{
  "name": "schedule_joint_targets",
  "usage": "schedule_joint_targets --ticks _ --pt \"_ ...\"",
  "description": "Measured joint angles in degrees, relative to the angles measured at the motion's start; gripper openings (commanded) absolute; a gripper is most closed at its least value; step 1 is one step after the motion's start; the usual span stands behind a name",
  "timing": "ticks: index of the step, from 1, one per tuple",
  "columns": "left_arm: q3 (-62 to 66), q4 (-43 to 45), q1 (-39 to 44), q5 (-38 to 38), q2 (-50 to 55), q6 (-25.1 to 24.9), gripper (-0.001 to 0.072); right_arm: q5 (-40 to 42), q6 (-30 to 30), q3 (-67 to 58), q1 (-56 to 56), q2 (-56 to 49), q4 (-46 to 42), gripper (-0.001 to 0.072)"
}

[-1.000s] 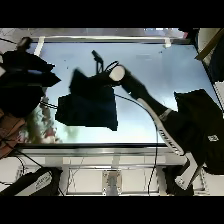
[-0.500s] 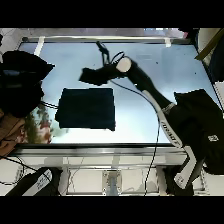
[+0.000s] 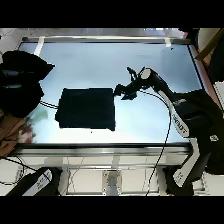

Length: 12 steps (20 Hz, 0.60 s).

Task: Fold the clothes and pants, and hang the long-sleeved shirts on hangers.

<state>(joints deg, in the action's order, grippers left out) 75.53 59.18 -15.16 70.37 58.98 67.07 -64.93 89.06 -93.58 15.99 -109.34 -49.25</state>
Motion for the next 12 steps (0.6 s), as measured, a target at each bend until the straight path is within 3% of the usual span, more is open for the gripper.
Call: schedule_joint_targets --ticks 7,8,9,10,11,12 --pt "0.0 0.0 0.0 0.0 0.0 1.5 0.0034 2.1 -5.4 2.5 3.4 -5.3 11.1 0.0671" --pt "0.0 0.0 0.0 0.0 0.0 1.5 0.0034 2.2 -6.5 2.6 4.6 -5.6 12.5 0.0638" --pt "0.0 0.0 0.0 0.0 0.0 1.6 0.0034 2.2 -7.9 2.6 5.7 -5.9 14.1 0.0555" --pt "0.0 0.0 0.0 0.0 0.0 1.6 0.0033 2.2 -9.5 2.7 6.8 -6.0 16.5 0.0408" --pt "0.0 0.0 0.0 0.0 0.0 1.7 0.0034 1.9 -11.5 2.5 7.8 -6.1 19.2 0.0182" --pt "0.0 0.0 0.0 0.0 0.0 1.7 0.0034 1.9 -13.2 2.1 8.6 -6.2 21.6 0.0039"
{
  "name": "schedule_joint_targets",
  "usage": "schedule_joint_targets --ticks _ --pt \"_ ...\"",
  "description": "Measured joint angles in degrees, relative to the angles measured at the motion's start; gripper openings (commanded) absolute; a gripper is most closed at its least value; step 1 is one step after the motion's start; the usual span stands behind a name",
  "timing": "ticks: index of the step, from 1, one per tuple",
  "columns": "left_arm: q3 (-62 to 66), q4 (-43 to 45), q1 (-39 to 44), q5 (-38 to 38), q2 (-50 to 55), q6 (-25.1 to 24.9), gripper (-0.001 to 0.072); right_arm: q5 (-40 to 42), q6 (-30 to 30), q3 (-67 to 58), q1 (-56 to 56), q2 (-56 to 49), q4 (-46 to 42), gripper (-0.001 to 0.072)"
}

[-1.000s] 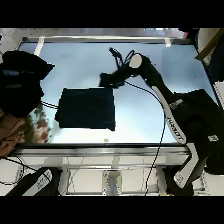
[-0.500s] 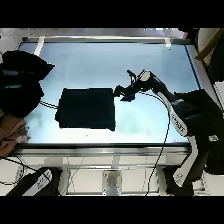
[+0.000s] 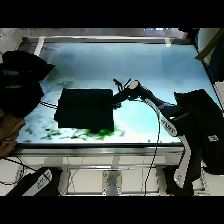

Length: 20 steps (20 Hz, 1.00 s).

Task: Fold the clothes and pants, and hang the long-sleeved shirts on hangers.

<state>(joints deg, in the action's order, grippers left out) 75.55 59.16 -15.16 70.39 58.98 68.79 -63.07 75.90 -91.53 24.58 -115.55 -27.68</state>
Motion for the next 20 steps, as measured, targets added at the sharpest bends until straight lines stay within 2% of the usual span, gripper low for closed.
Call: schedule_joint_targets --ticks 4,8,14,20 --pt "0.0 0.0 0.0 0.0 0.0 0.0 0.0034 -1.8 -3.5 -3.7 -1.2 1.2 3.5 0.0028" --pt "0.0 0.0 0.0 0.0 0.0 0.0 0.0034 -6.1 0.1 -6.5 -10.6 7.4 -5.2 0.0027" --pt "0.0 0.0 0.0 0.0 0.0 0.0 0.0034 -19.5 5.5 -7.5 -36.9 22.1 -19.8 0.0026" --pt "0.0 0.0 0.0 0.0 0.0 1.2 0.0033 -32.1 6.4 -6.6 -65.1 33.7 -29.4 0.0026"
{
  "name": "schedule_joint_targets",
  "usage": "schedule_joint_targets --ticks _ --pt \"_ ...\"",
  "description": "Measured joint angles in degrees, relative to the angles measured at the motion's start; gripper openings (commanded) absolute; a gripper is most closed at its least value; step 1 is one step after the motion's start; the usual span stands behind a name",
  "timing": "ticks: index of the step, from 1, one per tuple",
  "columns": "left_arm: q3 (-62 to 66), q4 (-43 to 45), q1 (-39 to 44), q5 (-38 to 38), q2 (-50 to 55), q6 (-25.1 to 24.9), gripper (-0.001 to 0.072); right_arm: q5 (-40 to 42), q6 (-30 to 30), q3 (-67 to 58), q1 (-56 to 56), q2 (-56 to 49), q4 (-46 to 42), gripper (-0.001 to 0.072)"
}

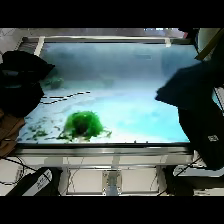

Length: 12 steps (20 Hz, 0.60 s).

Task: Fold the clothes and pants, and hang the long-sleeved shirts on hangers.

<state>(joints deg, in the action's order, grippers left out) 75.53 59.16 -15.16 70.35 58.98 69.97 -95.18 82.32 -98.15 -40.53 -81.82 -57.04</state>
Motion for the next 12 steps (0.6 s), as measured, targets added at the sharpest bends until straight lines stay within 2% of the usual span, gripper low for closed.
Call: schedule_joint_targets --ticks 3,6,10,11,12 --pt "0.0 0.0 0.0 0.0 0.0 1.1 0.0033 -4.4 -0.5 3.5 -11.0 3.1 -3.5 0.0026" --pt "0.0 0.0 0.0 0.0 0.0 2.4 0.0033 -5.7 -0.7 11.8 -18.3 5.5 -11.9 0.0026" --pt "0.0 -0.2 0.0 0.0 0.0 3.4 0.0033 0.5 -0.2 27.2 -25.3 8.5 -19.9 0.0038" --pt "0.0 -0.2 0.0 0.0 0.0 3.5 0.0033 2.7 0.0 30.8 -26.8 8.9 -21.0 0.0152" --pt "0.0 -0.2 0.0 0.0 0.0 3.5 0.0033 4.4 0.0 33.7 -28.1 9.1 -21.9 0.0367"
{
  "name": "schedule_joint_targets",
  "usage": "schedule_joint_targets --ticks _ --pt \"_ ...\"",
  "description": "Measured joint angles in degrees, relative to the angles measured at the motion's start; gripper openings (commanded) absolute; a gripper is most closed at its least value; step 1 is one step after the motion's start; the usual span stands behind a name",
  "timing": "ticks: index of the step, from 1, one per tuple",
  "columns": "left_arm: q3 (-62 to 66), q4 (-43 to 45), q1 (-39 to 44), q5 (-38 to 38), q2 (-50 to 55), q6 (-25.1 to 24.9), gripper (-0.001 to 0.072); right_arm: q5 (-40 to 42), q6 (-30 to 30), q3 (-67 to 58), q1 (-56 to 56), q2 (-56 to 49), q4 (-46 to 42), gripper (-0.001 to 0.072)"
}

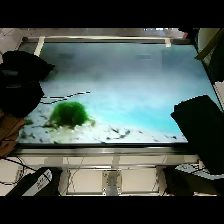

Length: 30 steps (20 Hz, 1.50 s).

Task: Fold the clothes and pants, and hang the long-sleeved shirts on hangers.

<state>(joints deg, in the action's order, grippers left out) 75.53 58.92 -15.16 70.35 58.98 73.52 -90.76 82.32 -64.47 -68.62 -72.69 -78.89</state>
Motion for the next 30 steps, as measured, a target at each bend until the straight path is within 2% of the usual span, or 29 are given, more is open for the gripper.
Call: schedule_joint_targets --ticks 1,3,6,8,12,15,16,17,18,21,24,30 --pt "0.0 0.0 0.0 0.0 0.0 0.0 0.0034 0.8 -0.1 2.4 -1.1 0.3 -1.0 0.0476" --pt "0.0 0.0 0.0 0.0 0.0 0.1 0.0034 1.3 -0.2 4.7 -2.6 0.6 -1.7 0.0475" --pt "0.0 0.0 0.0 0.0 0.0 0.2 0.0034 -3.1 -0.1 2.1 -3.6 1.9 1.3 0.0472" --pt "0.0 0.0 0.0 0.0 0.0 0.2 0.0033 -5.0 0.3 -1.4 -3.6 4.2 9.1 0.0444" --pt "0.0 0.0 0.0 0.0 0.0 0.2 0.0034 -5.3 -0.7 -6.2 2.1 11.9 32.6 0.0444" --pt "0.0 0.0 0.0 0.0 0.0 0.2 0.0034 -3.6 -1.6 -7.5 12.5 18.8 40.3 0.0442" --pt "0.0 0.0 0.0 0.0 0.0 0.2 0.0033 -2.8 -1.7 -7.6 16.5 20.5 40.1 0.0407" --pt "0.0 -0.2 0.0 0.0 0.0 0.2 0.0034 -2.3 -1.8 -7.8 21.2 22.1 39.5 0.0237" --pt "0.0 -0.4 0.0 0.0 0.0 0.3 0.0034 -1.9 -2.0 -8.0 25.6 23.3 38.4 0.0021" --pt "0.0 -0.7 0.0 0.2 0.0 2.1 0.0034 -1.0 -2.2 -8.1 38.6 25.2 32.6 0.0029" --pt "0.0 -0.9 0.1 2.6 0.0 6.4 0.0034 -0.8 -2.3 -8.2 47.3 25.9 29.2 0.003" --pt "0.0 -1.1 0.1 5.2 0.0 10.1 0.0034 -0.8 -2.0 -8.3 53.1 26.3 27.3 0.003"
